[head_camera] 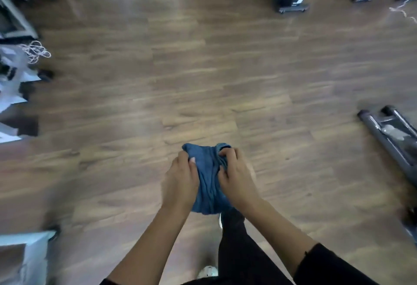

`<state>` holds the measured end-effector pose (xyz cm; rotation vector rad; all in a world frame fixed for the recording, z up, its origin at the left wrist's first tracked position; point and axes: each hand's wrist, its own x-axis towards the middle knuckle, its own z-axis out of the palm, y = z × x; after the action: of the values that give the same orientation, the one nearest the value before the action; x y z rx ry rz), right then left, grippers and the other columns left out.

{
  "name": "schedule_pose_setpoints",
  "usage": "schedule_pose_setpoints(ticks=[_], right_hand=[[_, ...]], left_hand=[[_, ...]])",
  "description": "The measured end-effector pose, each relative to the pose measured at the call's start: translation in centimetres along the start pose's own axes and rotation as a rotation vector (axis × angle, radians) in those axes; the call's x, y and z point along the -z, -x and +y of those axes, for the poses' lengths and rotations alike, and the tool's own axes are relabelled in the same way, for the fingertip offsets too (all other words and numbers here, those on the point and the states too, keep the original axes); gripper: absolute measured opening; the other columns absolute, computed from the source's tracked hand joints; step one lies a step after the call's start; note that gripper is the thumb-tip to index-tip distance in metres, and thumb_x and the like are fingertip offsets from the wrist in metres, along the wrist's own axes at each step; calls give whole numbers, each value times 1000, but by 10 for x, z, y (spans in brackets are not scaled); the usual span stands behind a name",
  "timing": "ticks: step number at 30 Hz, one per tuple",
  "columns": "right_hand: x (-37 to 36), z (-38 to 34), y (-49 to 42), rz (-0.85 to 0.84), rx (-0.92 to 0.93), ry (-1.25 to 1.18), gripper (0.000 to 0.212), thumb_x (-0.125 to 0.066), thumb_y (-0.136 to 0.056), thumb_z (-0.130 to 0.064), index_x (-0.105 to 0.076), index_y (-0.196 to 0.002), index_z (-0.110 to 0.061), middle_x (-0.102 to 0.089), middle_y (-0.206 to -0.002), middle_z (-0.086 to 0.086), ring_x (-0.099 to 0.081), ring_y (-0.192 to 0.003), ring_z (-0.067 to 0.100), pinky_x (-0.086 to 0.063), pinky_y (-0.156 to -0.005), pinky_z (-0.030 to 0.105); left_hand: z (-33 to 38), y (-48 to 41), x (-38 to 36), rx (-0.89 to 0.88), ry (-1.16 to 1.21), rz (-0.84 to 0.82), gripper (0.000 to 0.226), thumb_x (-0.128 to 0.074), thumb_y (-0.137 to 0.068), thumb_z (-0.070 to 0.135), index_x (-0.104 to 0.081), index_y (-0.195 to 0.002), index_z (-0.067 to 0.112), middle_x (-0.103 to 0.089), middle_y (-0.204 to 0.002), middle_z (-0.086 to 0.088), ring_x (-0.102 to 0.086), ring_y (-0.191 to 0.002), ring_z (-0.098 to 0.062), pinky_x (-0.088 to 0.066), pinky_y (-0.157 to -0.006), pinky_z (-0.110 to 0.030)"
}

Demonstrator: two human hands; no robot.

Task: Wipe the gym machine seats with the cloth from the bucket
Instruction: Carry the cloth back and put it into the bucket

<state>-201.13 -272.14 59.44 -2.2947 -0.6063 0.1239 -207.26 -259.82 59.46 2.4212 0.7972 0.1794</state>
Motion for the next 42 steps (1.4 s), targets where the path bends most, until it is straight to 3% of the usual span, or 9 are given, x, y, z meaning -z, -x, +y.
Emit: schedule_pose_setpoints(ticks=[7,11,14,18,25,31,35,39,42], right_hand=[[-17,21,-215,-134,135,-46,30,-47,-87,3,-48,-115,-7,-37,-112,-1,-51,-88,20,-42,-75,21],[-22,11,-349,-219,237,-62,29,-46,-88,2,-46,-114,-9,-36,-112,-2,-49,-84,20,-38,-68,22],[-36,-6,-441,-258,296,-61,30,-45,-86,3,-47,-114,-9,-36,-111,-3,-47,-88,18,-42,-73,27],[-74,-30,-555,-323,366,-96,30,-45,-86,4,-47,-114,-9,-36,-112,-2,-45,-88,15,-43,-74,25],[-159,-75,-769,-350,360,-119,27,-45,-88,0,-47,-113,-11,-33,-108,-7,-44,-81,13,-35,-62,11],[-200,-127,-948,-363,353,-136,27,-44,-89,2,-47,-112,-13,-32,-106,-10,-45,-83,3,-36,-68,11],[-232,-144,-1069,-345,340,-132,28,-45,-89,2,-47,-114,-11,-33,-109,-8,-46,-82,7,-36,-69,4],[-272,-147,-1196,-377,331,-120,30,-44,-89,0,-46,-117,-13,-34,-111,-9,-49,-88,11,-41,-71,13],[-299,-153,-1298,-393,361,-113,30,-44,-89,0,-45,-116,-13,-35,-112,-8,-46,-89,10,-38,-72,12]], left_hand=[[31,-196,-9,96,-63,95,26,-33,-99,31,-47,-94,9,-57,-82,-7,-57,-70,-29,-38,-54,-35],[51,-310,8,236,-100,134,26,-32,-99,33,-47,-97,12,-58,-84,-5,-60,-75,-30,-36,-55,-32],[53,-388,26,300,-98,224,24,-36,-99,30,-48,-97,9,-59,-83,-6,-61,-71,-34,-33,-53,-31],[38,-497,45,355,-97,314,22,-42,-98,26,-51,-96,6,-60,-77,-9,-60,-64,-37,-28,-49,-29],[-10,-715,76,349,-76,372,21,-45,-97,24,-50,-92,4,-61,-74,-10,-59,-60,-38,-29,-50,-30],[-30,-901,123,329,-99,346,26,-40,-98,29,-50,-101,5,-63,-87,-11,-62,-73,-40,-32,-54,-33],[-40,-1031,138,376,-119,291,28,-35,-100,32,-47,-108,9,-64,-91,-12,-61,-82,-39,-31,-58,-33],[-54,-1161,137,396,-114,310,26,-34,-100,32,-47,-103,10,-63,-88,-8,-61,-78,-35,-29,-58,-32],[-59,-1260,141,427,-76,340,25,-35,-100,32,-47,-100,10,-62,-87,-7,-60,-76,-34,-33,-57,-33]])
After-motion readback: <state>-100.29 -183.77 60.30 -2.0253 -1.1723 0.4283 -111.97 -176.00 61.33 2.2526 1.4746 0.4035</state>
